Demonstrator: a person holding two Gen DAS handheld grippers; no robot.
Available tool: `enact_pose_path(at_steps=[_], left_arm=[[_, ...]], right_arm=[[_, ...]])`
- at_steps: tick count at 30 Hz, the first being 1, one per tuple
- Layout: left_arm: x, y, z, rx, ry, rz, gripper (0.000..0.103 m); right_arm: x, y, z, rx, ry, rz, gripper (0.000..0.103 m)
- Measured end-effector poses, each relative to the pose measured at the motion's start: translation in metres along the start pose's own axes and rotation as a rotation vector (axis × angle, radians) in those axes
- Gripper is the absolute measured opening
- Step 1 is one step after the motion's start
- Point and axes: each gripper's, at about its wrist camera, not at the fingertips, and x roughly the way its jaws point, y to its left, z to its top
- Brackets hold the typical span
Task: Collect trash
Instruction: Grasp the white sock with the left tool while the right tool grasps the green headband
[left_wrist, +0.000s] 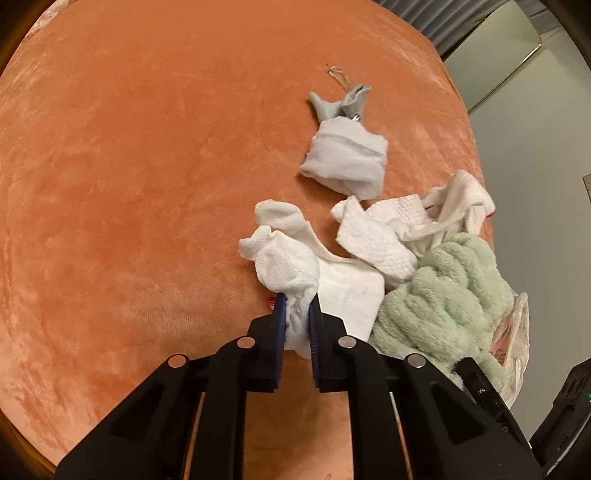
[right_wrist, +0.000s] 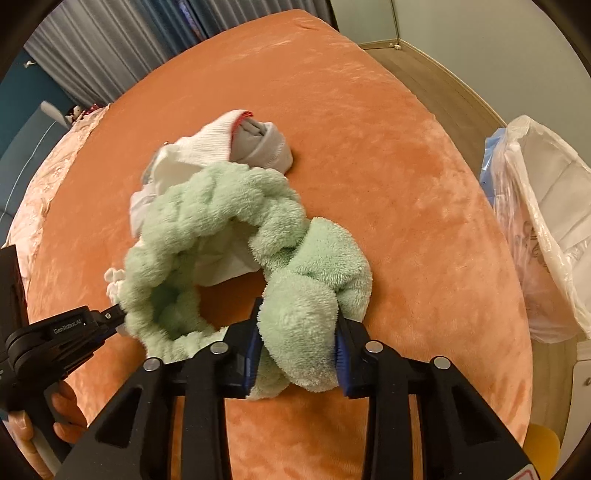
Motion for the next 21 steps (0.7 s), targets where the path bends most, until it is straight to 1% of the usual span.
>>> enact_pose_path(at_steps=[2, 6, 9, 12, 16, 17, 18, 21], left_arm=[[-0.014, -0.006, -0.005, 0.008, -0.02, -0.012, 0.01], [-0.039, -0.024, -0.015, 0.059, -0.06, -0.018, 0.009], [-0.059, -0.044, -0.02, 0.114, -0.099, -0.017, 0.009], [-0.082, -0.062, -0.026, 0.156, -0.128, -0.042, 0.009], [-0.117, -0.093, -0.04, 0.222, -0.172, -0.085, 0.009], [-0.124, -0.102, -0.042, 0.24, -0.182, -0.095, 0.009], [-0.129, -0.113, -0.042, 0.257, -0.192, -0.102, 0.009], [-0.148, -0.147, -0.051, 0.32, -0.22, -0.134, 0.009]], right_arm=[[-0.01, 0.001, -0.004, -0.003, -0.015, 0.01, 0.025], [-0.036, -0.005, -0.004, 0.018, -0.06, 0.042, 0.023], [-0.065, -0.01, -0.001, 0.029, -0.116, 0.064, 0.022], [-0.096, -0.017, 0.004, 0.035, -0.175, 0.08, 0.022], [-0.138, -0.029, 0.009, 0.027, -0.258, 0.071, 0.02], [-0.148, -0.033, 0.01, 0.026, -0.278, 0.068, 0.019], [-0.155, -0.036, 0.011, 0.025, -0.293, 0.065, 0.015], [-0.182, -0.049, 0.011, 0.029, -0.345, 0.055, 0.015]])
